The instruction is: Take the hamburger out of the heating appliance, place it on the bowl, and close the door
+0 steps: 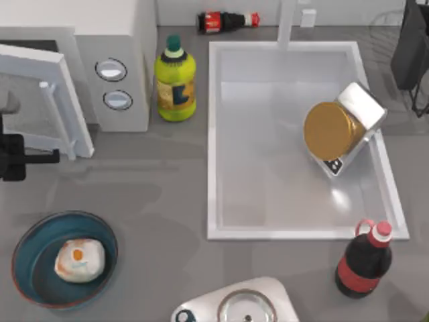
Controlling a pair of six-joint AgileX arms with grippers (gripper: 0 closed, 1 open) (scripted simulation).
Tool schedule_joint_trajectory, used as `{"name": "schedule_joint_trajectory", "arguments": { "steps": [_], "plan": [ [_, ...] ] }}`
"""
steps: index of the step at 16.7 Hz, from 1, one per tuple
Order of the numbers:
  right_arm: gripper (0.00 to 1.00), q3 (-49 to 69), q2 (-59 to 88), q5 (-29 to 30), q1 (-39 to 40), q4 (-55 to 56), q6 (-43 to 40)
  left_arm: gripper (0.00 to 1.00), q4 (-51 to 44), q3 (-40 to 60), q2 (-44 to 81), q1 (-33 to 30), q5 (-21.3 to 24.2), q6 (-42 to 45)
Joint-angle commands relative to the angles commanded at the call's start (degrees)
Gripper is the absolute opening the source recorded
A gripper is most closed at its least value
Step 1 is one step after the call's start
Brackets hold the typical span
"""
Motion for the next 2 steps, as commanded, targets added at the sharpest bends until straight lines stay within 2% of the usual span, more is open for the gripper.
{"name": "schedule_joint_trajectory", "arguments": {
  "steps": [2],
  "plan": [
    [1.00,0.0,0.0,0.0,0.0,0.0,0.0,0.00,0.3,0.4,0.5,-0.1,0.0,0.0]
  ]
}}
